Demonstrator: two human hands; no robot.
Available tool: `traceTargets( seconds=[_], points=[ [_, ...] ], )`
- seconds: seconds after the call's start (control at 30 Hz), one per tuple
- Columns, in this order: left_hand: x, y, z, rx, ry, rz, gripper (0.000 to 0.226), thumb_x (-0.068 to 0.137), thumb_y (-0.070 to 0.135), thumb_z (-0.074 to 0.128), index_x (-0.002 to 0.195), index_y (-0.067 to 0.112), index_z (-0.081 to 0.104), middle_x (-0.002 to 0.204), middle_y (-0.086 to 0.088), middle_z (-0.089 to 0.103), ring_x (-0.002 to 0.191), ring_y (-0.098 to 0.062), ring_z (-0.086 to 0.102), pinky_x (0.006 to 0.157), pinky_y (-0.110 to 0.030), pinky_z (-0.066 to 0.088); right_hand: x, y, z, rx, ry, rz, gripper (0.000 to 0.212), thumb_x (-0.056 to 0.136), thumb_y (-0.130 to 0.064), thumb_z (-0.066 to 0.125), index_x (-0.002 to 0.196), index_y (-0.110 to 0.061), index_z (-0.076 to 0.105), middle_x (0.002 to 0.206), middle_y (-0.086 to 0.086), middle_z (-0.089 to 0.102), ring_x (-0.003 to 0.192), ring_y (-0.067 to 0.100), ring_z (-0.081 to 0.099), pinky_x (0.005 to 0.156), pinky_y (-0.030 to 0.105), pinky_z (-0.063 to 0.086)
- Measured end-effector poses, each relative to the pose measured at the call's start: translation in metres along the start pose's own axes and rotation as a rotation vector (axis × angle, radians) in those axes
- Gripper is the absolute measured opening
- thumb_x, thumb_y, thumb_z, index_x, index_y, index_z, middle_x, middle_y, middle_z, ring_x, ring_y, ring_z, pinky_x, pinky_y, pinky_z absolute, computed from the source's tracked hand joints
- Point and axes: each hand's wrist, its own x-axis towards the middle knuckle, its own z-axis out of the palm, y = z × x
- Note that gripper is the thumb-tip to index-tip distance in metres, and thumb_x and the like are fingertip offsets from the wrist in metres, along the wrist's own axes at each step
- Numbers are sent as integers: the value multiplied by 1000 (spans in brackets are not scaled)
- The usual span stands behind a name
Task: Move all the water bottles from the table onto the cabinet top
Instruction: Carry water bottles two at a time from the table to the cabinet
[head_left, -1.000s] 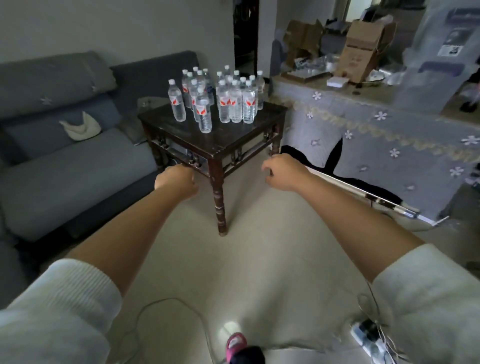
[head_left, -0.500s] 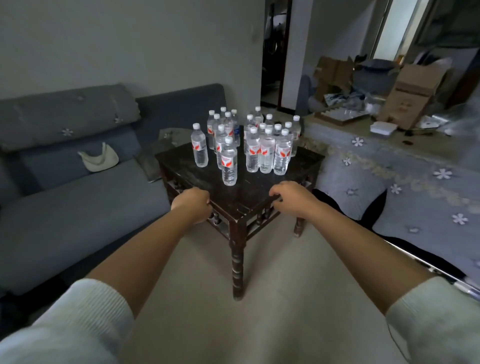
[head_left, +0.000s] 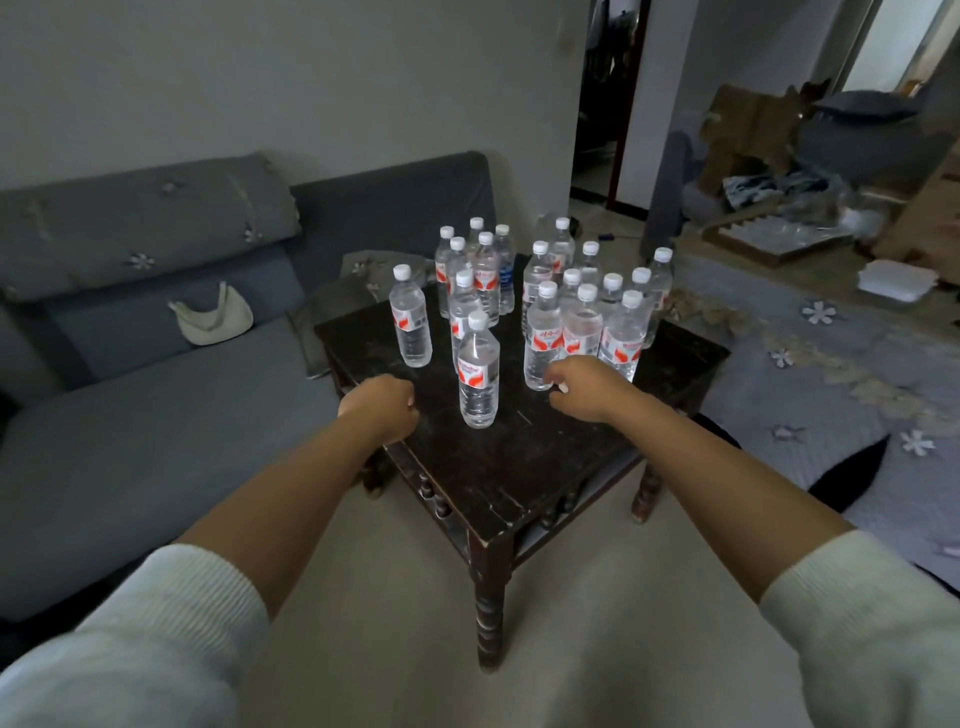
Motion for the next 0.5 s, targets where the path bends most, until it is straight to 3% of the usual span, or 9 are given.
traceTargets(
  seconds=[0.27,0.5],
  points=[
    [91,-21,0,-78,-12,-125,32,92,24,48,118,9,60,120,-14,58,111,-30,57,92,-39,50,122,-12,-16,43,42,-136,44,88,-19,57,131,-11,49,130,12,54,116,28,53,92,36,45],
    [164,-70,0,-130,-12,-173,33,92,24,48,122,10,55,124,-13,58,113,-30,56,95,-40,50,204,-36,11,19,-21,-30,65,85,-38,62,140,-17,35,142,12,41,126,31,48,96,39,45]
  ],
)
